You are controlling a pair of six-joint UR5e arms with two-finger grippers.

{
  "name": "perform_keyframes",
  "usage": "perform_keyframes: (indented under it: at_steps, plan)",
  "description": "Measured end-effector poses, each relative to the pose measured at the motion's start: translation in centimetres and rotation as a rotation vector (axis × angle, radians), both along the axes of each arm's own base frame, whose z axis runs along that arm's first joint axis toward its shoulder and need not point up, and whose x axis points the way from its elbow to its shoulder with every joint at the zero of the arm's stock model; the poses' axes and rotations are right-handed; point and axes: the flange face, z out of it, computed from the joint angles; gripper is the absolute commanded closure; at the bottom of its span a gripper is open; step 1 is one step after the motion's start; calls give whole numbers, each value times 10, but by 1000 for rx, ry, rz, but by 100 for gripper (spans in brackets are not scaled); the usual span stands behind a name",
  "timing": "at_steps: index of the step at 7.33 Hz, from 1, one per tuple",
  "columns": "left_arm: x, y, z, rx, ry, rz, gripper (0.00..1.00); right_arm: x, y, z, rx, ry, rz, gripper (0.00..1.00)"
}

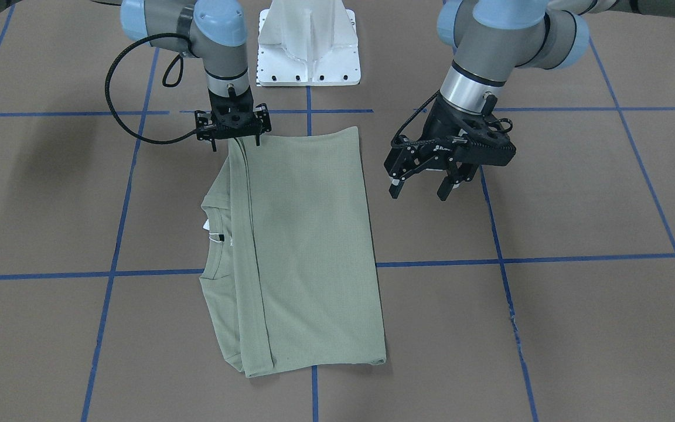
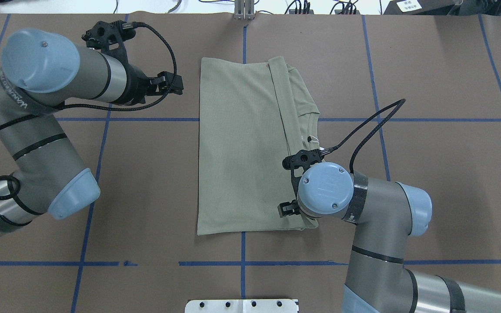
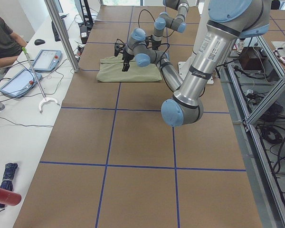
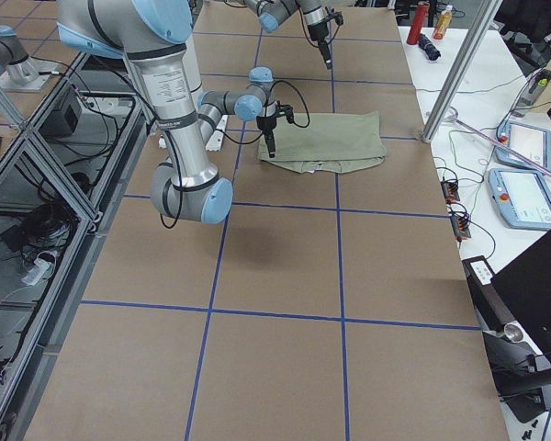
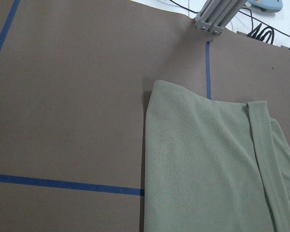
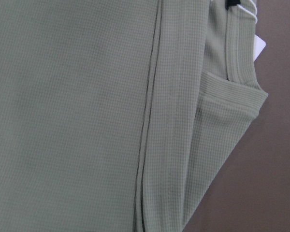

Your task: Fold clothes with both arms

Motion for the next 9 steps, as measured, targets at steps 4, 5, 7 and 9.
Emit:
perform_keyframes:
  at_steps: [4,5,7,9]
  plan:
    - [4,3,2,-11,5,1,0,-9,-3,21,-10,47,-19,2]
    - [7,5,3,-12,3,6,0,-10,-3,22,-17,49,-24,2]
    - [11,6,4,-13,3,12,0,-8,-5,26,-28,53,-30,2]
    - [11,7,3,-14,6,11,0,-4,-8,31,-30,70,-55,2]
